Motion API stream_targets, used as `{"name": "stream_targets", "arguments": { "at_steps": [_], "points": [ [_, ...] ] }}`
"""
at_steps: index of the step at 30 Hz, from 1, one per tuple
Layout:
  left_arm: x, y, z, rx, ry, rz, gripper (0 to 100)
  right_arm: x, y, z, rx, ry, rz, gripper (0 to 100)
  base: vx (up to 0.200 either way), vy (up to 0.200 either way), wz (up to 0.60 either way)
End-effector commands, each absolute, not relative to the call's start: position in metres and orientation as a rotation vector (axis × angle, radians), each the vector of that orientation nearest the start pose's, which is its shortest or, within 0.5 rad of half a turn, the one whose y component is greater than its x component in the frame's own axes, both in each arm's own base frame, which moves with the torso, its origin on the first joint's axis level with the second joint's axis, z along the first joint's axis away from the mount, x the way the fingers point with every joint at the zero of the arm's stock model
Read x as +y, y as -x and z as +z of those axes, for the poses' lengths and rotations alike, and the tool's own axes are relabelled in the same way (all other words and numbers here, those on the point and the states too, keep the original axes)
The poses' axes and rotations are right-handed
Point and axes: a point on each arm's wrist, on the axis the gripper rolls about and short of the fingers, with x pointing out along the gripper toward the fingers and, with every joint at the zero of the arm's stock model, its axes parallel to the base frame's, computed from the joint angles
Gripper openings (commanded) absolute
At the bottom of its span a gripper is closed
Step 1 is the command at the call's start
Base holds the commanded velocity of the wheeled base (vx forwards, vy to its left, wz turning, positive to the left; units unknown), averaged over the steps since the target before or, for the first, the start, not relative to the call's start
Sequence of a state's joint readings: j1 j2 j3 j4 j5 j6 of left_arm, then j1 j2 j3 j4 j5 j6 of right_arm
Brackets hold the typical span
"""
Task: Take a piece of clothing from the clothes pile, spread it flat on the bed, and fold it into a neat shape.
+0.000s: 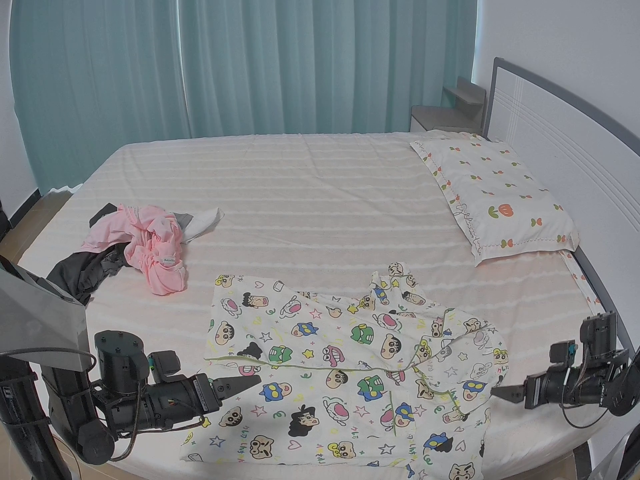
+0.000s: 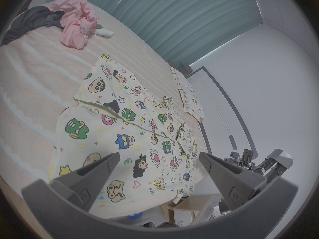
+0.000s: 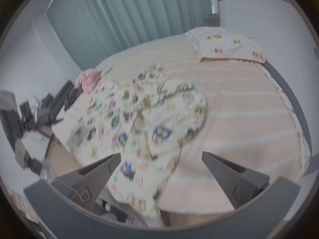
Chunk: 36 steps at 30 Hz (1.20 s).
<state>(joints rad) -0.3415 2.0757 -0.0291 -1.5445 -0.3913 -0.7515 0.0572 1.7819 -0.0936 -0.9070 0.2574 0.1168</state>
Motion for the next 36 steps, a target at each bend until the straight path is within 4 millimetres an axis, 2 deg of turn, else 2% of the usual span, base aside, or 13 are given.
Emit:
{"name": "stream_targets", "arguments": {
  "at_steps": [1, 5, 6, 7, 8, 10, 12, 13, 14, 17, 21, 32, 36],
  "points": [
    [-0.082, -0.205, 0.025, 0.754, 0.736, -0.487, 100, 0.038, -0.248, 0.067, 0.617, -0.305, 0.285, 100, 0.000, 0.000, 0.00],
    [-0.082, -0.206, 0.025, 0.756, 0.736, -0.488, 100, 0.050, -0.290, 0.061, 0.605, -0.315, 0.307, 100, 0.000, 0.000, 0.00],
    [-0.082, -0.206, 0.025, 0.756, 0.736, -0.488, 100, 0.050, -0.290, 0.061, 0.605, -0.315, 0.307, 100, 0.000, 0.000, 0.00],
    [-0.082, -0.206, 0.025, 0.756, 0.736, -0.488, 100, 0.056, -0.316, 0.055, 0.603, -0.314, 0.311, 100, 0.000, 0.000, 0.00],
    [-0.082, -0.206, 0.025, 0.756, 0.736, -0.488, 100, 0.056, -0.316, 0.055, 0.603, -0.314, 0.311, 100, 0.000, 0.000, 0.00],
    [-0.081, -0.206, 0.025, 0.755, 0.737, -0.482, 100, 0.063, -0.352, 0.043, 0.625, -0.319, 0.307, 100, 0.000, 0.000, 0.00],
    [-0.081, -0.206, 0.024, 0.756, 0.740, -0.478, 100, 0.066, -0.371, 0.035, 0.653, -0.321, 0.303, 100, 0.000, 0.000, 0.00],
    [-0.081, -0.206, 0.024, 0.756, 0.740, -0.478, 100, 0.066, -0.371, 0.035, 0.653, -0.321, 0.303, 100, 0.000, 0.000, 0.00],
    [-0.081, -0.206, 0.024, 0.759, 0.745, -0.475, 100, 0.069, -0.390, 0.024, 0.683, -0.321, 0.297, 100, 0.000, 0.000, 0.00],
    [-0.081, -0.206, 0.022, 0.771, 0.749, -0.468, 100, 0.073, -0.417, 0.011, 0.720, -0.328, 0.287, 100, 0.000, 0.000, 0.00],
    [-0.081, -0.206, 0.019, 0.782, 0.749, -0.463, 100, 0.084, -0.444, -0.001, 0.750, -0.336, 0.290, 100, 0.000, 0.000, 0.00],
    [-0.080, -0.206, 0.013, 0.806, 0.755, -0.444, 100, 0.107, -0.454, -0.035, 0.795, -0.318, 0.322, 100, 0.000, 0.000, 0.00],
    [-0.080, -0.206, 0.014, 0.806, 0.755, -0.444, 100, 0.107, -0.459, -0.035, 0.780, -0.318, 0.325, 100, 0.000, 0.000, 0.00]
  ]
}}
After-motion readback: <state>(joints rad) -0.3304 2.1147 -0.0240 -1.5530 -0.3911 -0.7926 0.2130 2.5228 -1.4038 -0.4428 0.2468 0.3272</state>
